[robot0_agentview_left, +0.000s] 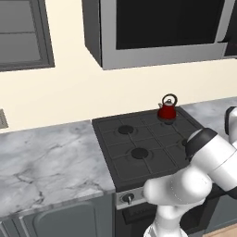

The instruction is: Pick the kettle from the cabinet and place it on a stove burner. Then pick the pot from the counter and place it on another stove burner. Finally, turn both burners on.

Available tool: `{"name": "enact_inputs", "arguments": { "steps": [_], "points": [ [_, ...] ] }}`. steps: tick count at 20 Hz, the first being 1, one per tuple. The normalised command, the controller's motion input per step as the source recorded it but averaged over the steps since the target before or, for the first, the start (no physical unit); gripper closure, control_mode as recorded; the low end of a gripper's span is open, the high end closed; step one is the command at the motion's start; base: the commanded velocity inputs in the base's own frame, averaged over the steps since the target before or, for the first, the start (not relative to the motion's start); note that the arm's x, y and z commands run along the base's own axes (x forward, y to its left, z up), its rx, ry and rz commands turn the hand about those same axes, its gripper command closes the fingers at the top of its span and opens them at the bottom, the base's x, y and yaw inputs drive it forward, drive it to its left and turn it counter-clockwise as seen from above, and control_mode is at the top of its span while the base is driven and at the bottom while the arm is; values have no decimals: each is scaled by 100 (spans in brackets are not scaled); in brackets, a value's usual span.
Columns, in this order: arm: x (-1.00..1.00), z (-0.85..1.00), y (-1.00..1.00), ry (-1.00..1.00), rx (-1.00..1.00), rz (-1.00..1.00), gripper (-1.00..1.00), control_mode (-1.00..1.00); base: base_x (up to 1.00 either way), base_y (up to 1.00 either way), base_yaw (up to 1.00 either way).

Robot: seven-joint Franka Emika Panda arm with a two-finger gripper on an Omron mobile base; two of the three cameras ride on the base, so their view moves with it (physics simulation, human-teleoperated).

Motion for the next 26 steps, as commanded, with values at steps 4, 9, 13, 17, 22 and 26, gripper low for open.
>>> {"name": "enact_inputs", "arguments": {
  "steps": [4, 9, 13, 17, 22, 26],
  "points": [
    [0, 0, 0, 0, 0, 0, 100, 100, 0, 21, -3],
    [0, 0, 0, 0, 0, 0, 100, 100, 0, 4, 0],
    [0, 0, 0, 0, 0, 0, 100, -100, 0, 1, 0],
    [0, 0, 0, 0, 0, 0, 100, -100, 0, 0, 0],
    [3, 0, 0, 0, 0, 0, 100, -100, 0, 0, 0],
    [10, -2, 0, 0, 0, 2, 100, -100, 0, 0, 0]
  ]
}}
